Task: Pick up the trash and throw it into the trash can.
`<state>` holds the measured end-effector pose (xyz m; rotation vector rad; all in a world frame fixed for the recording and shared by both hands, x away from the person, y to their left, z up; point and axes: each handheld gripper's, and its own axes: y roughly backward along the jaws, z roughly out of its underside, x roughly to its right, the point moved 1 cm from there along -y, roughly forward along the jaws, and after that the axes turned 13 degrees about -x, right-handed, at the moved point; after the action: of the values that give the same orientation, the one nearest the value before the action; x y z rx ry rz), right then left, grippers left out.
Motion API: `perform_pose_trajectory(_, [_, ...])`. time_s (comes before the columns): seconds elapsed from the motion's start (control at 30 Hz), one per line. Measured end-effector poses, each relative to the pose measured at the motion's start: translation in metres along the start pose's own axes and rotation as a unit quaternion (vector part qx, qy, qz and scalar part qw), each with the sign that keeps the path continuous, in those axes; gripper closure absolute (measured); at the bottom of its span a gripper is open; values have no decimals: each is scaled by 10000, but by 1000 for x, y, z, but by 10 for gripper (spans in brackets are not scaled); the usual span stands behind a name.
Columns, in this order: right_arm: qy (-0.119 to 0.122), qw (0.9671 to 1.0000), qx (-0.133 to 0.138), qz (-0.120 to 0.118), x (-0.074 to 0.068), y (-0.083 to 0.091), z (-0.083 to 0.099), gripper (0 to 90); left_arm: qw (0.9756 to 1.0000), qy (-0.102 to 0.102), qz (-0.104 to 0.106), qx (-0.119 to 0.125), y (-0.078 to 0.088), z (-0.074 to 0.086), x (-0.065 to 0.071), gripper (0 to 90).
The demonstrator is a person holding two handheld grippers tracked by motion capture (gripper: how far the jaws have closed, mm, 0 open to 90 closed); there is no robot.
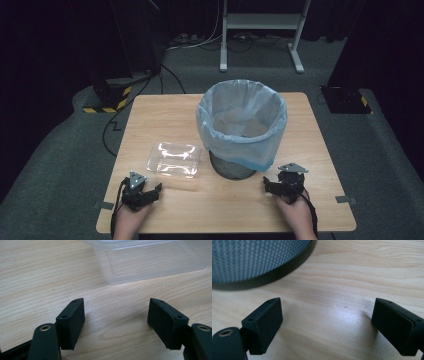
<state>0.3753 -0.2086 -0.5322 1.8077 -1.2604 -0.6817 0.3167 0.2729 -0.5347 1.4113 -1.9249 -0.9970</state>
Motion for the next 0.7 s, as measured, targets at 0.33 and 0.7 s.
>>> perform_pose_trajectory(0.33, [126, 9999, 10, -113, 0, 3, 4, 123, 10000, -41, 27, 48, 2, 3, 1, 318])
perform_pose_trajectory(0.7, [59, 9999, 84, -52, 1, 5, 6, 186, 9952, 550, 156, 794, 27, 3, -18, 709])
